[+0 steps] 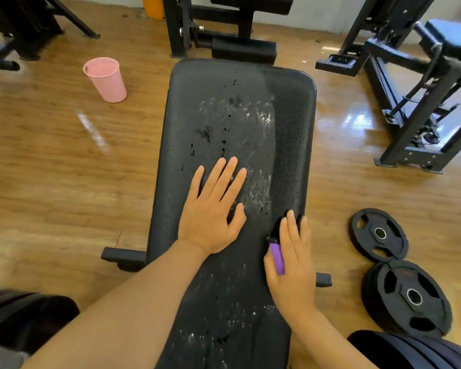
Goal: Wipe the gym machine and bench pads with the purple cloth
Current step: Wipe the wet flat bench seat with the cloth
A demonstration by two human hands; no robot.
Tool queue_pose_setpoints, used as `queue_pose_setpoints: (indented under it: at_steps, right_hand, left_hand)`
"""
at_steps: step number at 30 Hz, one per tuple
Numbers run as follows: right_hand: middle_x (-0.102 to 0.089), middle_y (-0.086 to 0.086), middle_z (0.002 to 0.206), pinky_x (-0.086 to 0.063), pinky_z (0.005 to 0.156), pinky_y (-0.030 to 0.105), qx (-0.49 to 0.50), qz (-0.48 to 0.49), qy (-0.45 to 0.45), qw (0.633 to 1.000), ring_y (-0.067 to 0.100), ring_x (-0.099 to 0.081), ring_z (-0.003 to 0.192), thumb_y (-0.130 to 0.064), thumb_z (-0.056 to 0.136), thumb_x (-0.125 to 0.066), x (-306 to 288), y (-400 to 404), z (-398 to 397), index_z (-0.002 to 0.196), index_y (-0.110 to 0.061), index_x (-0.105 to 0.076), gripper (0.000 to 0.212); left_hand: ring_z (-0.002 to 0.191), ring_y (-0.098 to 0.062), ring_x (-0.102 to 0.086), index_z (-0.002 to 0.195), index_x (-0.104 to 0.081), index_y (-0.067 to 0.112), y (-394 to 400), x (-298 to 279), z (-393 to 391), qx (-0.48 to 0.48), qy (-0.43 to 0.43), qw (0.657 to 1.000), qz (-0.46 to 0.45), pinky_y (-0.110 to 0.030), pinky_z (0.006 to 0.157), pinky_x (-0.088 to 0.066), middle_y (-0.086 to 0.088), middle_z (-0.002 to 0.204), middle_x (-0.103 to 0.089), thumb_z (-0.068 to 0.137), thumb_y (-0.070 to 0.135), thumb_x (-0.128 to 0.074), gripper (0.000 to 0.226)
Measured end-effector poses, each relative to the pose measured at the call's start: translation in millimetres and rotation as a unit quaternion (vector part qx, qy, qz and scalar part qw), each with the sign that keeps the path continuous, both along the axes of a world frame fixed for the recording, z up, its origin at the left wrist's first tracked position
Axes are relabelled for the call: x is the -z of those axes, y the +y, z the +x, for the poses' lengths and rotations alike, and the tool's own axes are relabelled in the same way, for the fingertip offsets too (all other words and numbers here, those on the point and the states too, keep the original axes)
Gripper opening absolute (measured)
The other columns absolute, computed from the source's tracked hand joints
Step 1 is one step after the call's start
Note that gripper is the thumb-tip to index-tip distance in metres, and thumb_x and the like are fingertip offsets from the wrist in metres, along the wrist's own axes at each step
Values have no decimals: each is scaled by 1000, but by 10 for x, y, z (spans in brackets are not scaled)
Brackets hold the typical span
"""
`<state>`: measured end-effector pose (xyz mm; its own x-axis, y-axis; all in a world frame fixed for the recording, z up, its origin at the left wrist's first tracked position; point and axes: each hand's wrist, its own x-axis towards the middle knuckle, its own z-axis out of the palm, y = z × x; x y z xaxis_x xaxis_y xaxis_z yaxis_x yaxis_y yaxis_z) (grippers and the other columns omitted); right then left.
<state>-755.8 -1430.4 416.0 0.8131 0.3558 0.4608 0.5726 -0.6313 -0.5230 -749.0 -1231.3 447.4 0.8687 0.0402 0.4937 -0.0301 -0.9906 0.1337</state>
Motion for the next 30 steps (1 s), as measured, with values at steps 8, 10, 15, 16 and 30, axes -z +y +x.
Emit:
queue_pose_setpoints:
  at_steps: [8,10,15,16,30]
  right_hand:
    - [-35,9,157,-31,116,49,64,29,-11,997,28,-20,148,-31,101,-41,-576,563,1176,148,-3,-38,56]
    - [-31,7,158,-29,118,45,68,33,-2,997,25,-17,150,-31,102,-43,-408,391,789,151,-5,-33,56]
    - [-32,8,157,-42,108,47,27,-78,-23,996,31,-25,148,-23,93,-57,317,-195,-532,149,-6,-32,64]
    - [-31,7,157,-42,106,47,15,-94,-15,995,30,-24,148,-23,90,-60,403,-276,-692,149,-7,-31,68]
    - [-36,16,155,-19,122,41,69,-29,-51,996,32,-26,147,-32,100,-42,-375,434,731,147,2,-39,58]
  left_hand:
    - [152,-25,-21,154,-37,13,9,-11,7,-4,1,1000,12,-55,122,-17,-9,163,-27,97,34,-40,61]
    - [152,-25,-21,154,-36,13,9,-7,7,-7,-2,1000,15,-55,122,-17,-9,163,-27,97,34,-40,61]
    - [151,-26,-25,153,-38,12,-3,2,-8,-6,-23,1000,5,-54,122,-19,-9,162,-30,98,30,-40,58]
    - [151,-26,-25,153,-39,12,-3,4,-9,-5,-25,1000,4,-54,122,-19,-9,161,-30,98,30,-40,57]
    - [152,-25,-21,154,-35,12,-1,20,-3,-5,-22,1000,17,-51,123,-14,-9,162,-28,99,31,-38,59]
